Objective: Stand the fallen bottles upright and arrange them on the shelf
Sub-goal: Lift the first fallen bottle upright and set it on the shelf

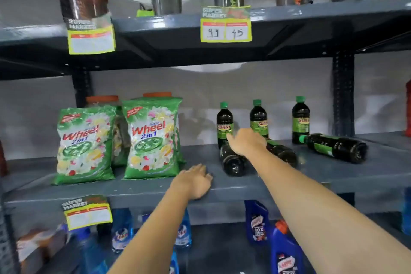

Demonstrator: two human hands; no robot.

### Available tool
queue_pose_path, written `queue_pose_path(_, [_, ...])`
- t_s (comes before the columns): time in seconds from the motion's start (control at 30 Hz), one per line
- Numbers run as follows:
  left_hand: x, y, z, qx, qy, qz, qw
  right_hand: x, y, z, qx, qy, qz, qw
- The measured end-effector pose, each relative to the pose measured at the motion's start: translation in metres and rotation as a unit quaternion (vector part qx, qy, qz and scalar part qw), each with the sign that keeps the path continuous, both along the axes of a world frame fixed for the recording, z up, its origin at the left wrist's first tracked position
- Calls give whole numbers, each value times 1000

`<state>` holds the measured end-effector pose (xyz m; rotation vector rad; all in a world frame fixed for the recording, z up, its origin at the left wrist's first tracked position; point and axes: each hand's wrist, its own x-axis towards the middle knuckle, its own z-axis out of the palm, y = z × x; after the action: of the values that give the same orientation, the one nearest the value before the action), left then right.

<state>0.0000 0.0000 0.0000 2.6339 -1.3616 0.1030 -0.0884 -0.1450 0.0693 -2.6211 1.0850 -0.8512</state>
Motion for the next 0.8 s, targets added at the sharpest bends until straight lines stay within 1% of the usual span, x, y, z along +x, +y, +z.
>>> queue_pose_path(0.07, [5,1,-1,-9,4,-9,1000,10,0,-5,140,47,-6,989])
queue_pose_path(0.13, [4,1,-4,-2,4,-11,1000,11,3,-7,290,35,33,956])
queue_pose_path(0.17, [5,0,-5,3,6,-11,1000,11,3,-6,334,21,53,941])
queue_pose_path(0.2, [5,0,-4,5,8,-10,1000,12,3,-5,352,12,56,934])
queue_pose_path(0.3, [5,0,-3,10,7,-7,1000,18,-5,-9,314,-23,47,948])
queue_pose_path(0.43, [3,0,-3,13,3,-4,1000,25,-13,-10,182,-100,19,978])
queue_pose_path(0.5, [3,0,-3,12,0,-2,1000,26,-14,-11,122,-128,10,984])
queue_pose_path(0.57, [4,1,-3,15,0,0,1000,27,-17,-16,85,-151,20,985])
queue_pose_path(0.67, [2,1,-2,14,1,2,1000,27,-21,-23,67,-175,47,981])
queue_pose_path(0.8, [-2,3,-1,16,0,9,1000,25,-20,-36,93,-234,70,965])
